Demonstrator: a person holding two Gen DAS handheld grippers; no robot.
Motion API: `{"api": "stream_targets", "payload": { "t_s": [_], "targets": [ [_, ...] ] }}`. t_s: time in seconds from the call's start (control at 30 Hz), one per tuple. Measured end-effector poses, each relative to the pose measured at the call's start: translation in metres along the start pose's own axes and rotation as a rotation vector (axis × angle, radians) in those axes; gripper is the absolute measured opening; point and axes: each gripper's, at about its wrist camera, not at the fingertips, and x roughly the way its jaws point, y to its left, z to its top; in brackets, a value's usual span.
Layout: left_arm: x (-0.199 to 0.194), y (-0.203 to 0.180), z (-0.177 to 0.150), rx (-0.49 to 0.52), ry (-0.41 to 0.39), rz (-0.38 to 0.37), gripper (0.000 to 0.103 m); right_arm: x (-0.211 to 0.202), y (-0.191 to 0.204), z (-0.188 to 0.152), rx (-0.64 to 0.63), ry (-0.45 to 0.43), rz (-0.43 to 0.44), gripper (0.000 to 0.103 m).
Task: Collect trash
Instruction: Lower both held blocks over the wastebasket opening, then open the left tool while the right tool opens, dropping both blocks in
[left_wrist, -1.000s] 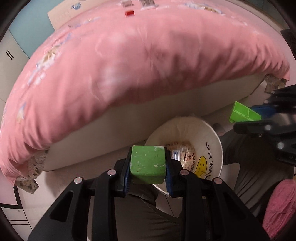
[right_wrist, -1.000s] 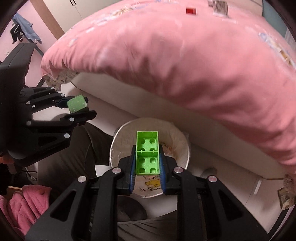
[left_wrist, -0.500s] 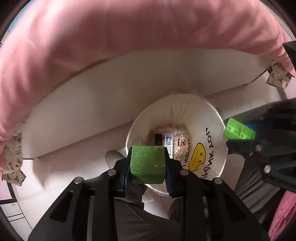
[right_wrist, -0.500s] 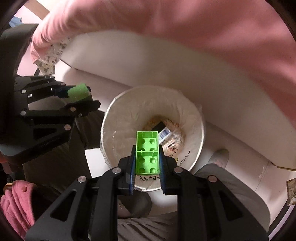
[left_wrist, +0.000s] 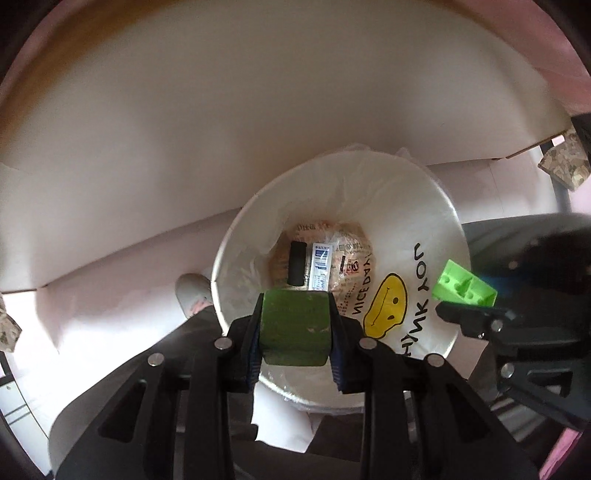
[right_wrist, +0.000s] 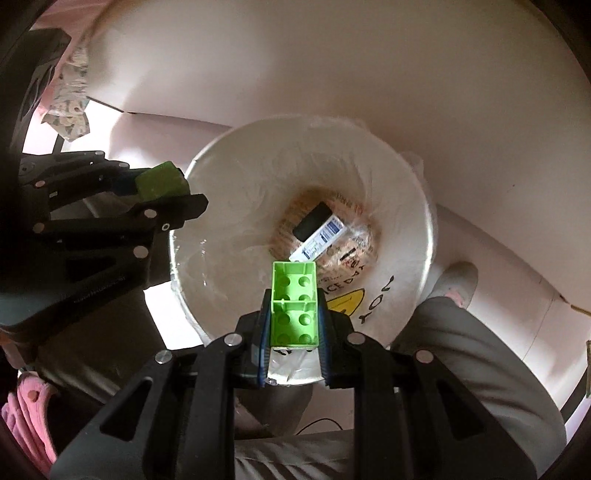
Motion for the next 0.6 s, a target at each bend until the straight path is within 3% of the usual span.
{"api": "stream_targets", "payload": {
  "t_s": [0.43, 0.6],
  "targets": [
    [0.059, 0.010, 0.015, -0.104, 0.131, -0.130, 0.032, 0.053, -0.016, 0.019, 0.067, 0.128, 0.035, 0.022],
    [0.075, 0.010, 0.020, -0.116, 0.163, -0.129, 0.032, 0.069, -0.024, 0.025, 0.100, 0.161, 0.027, 0.023]
  ]
}}
